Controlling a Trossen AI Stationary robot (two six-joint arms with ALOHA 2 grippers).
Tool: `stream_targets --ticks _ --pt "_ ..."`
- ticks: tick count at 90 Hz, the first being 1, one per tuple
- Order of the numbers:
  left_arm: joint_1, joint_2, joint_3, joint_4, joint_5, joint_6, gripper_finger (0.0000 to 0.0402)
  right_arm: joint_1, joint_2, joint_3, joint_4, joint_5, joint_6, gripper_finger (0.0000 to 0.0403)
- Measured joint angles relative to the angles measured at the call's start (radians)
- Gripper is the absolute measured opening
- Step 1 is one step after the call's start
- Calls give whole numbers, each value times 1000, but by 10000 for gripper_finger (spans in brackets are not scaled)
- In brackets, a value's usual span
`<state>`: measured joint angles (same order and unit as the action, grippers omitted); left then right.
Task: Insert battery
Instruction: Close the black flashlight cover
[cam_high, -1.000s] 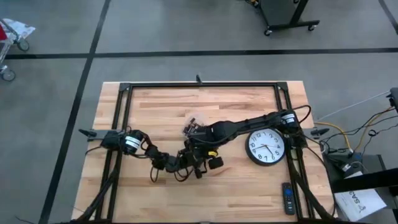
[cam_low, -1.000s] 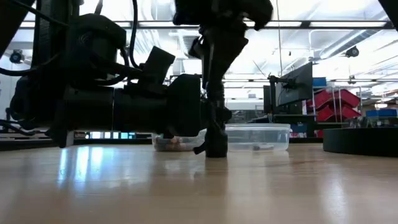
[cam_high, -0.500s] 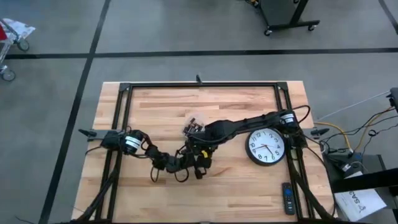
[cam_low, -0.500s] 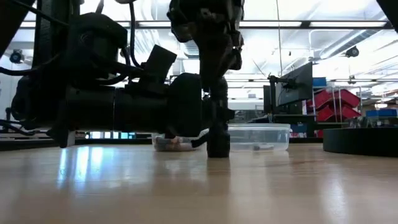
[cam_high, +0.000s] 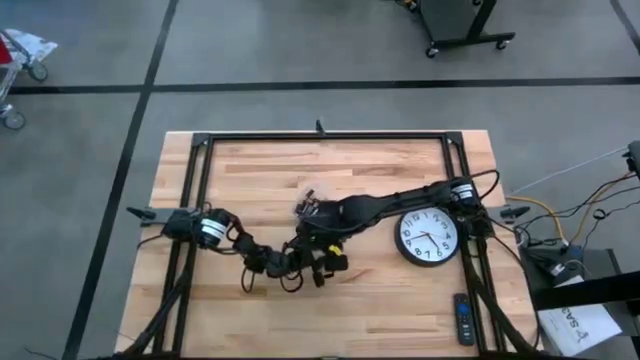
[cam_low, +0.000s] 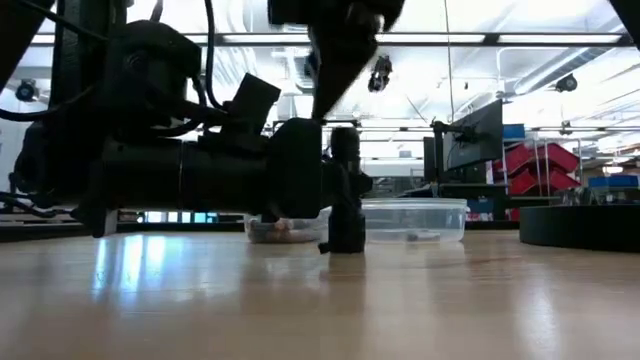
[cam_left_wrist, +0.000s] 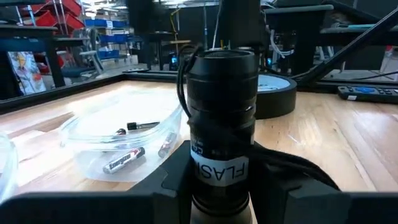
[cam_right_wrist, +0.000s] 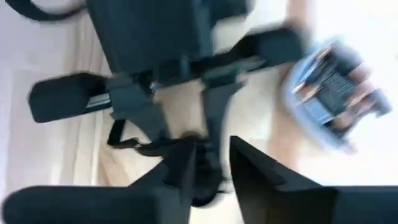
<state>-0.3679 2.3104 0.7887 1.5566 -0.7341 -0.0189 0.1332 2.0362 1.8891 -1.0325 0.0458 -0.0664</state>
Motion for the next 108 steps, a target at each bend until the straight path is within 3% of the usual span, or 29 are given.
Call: stream_targets --ticks 20,28,47,77,96,108 --pt "0 0 0 -1 3 0 93 -5 -11 -4 -92 -60 -264 164" --pt "1 0 0 -1 8 0 93 -8 -3 -14 -81 -107 -300 176" --pt "1 0 0 -2 9 0 93 -13 1 -58 -47 -98 -360 188" --pt "1 0 1 -3 10 -1 93 -18 14 -88 -28 -98 -401 154" --pt "1 0 1 -3 15 1 93 -18 10 -107 -21 -99 -343 98" --pt "1 0 1 -3 16 0 93 -18 9 -114 -18 -98 -261 95"
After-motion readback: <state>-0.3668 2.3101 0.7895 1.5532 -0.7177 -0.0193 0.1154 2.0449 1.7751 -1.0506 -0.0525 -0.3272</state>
